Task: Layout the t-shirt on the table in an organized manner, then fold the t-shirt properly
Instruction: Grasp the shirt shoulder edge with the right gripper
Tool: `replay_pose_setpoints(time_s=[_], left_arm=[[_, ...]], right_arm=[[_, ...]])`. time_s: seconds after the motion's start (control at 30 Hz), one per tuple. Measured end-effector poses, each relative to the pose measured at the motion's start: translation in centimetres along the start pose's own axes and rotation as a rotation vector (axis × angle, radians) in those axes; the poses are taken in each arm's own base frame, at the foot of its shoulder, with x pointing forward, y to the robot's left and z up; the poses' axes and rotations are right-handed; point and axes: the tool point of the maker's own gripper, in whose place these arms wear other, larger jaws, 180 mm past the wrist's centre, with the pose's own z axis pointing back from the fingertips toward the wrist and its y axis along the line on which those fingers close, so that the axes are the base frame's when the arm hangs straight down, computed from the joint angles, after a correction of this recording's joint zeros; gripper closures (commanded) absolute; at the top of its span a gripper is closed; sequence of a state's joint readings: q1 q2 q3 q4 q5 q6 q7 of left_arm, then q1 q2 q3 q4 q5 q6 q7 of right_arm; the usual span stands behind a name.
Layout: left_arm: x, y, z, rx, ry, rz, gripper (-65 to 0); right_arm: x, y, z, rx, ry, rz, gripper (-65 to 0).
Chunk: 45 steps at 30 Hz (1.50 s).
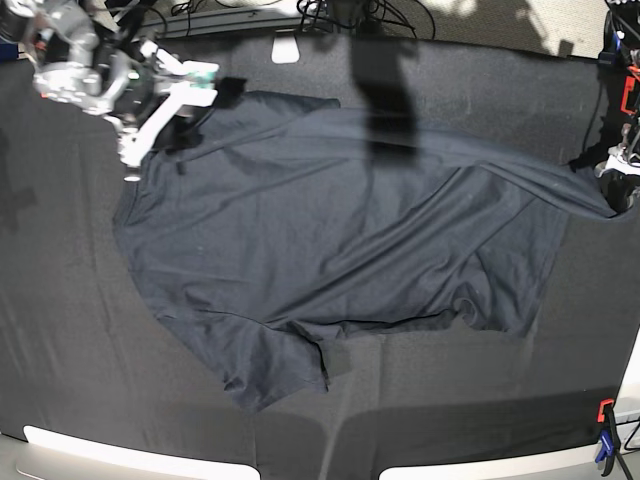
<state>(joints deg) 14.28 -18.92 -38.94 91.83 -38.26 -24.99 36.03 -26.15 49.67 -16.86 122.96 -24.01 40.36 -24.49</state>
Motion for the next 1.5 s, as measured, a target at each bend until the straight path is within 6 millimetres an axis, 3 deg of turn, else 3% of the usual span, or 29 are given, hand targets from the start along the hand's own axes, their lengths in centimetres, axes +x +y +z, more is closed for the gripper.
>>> replay_pose_setpoints(time_s=[0.3,0.43,0.57,0.7,0.8,0.87,0.97,1.13,1.27,1.5], left_arm=[[0.0,0.0,0.0,0.0,0.0,0.0,0.0],[0.0,0.0,0.0,0.0,0.0,0.0,0.0],[0.0,0.0,0.0,0.0,0.0,0.0,0.0],[0.0,0.0,0.0,0.0,0.0,0.0,0.0],[0.0,0.0,0.0,-0.001,-0.001,0.0,0.0],[0.0,0.0,0.0,0.0,-0.001,0.001,0.0],[0.0,0.0,0.0,0.002,0.002,-0.002,0.0],[-0.2,0.1,0.0,0.007,0.013,-0.01,0.0],[-0.2,0.1,0.0,0.007,0.013,-0.01,0.0],[0.2,0.6,0.0,0.031,-0.011,-0.05,0.0]], right_arm=[[0.1,0.3,-2.1,0.03,0.011,0.08,-21.0],[-0.7,1.4,-2.5,0.07,0.036,0.097,-15.0],[-0.8,1.4,-2.5,0.072,0.036,0.1,-0.8],[-1.2,1.3,-2.4,0.07,0.062,0.099,0.0],[-0.2,1.0,-2.2,0.092,0.023,0.023,0.0],[1.1,-0.4,-1.9,0.083,-0.031,-0.026,0.0],[2.0,-4.3,-1.2,0.026,-0.106,-0.139,0.0],[-1.2,-11.4,0.2,-0.162,-0.088,-0.343,0.0],[-2.5,-13.0,-0.5,-0.215,-0.142,-0.489,0.0],[-5.7,-14.3,-4.2,-0.23,-0.124,-0.701,0.0]])
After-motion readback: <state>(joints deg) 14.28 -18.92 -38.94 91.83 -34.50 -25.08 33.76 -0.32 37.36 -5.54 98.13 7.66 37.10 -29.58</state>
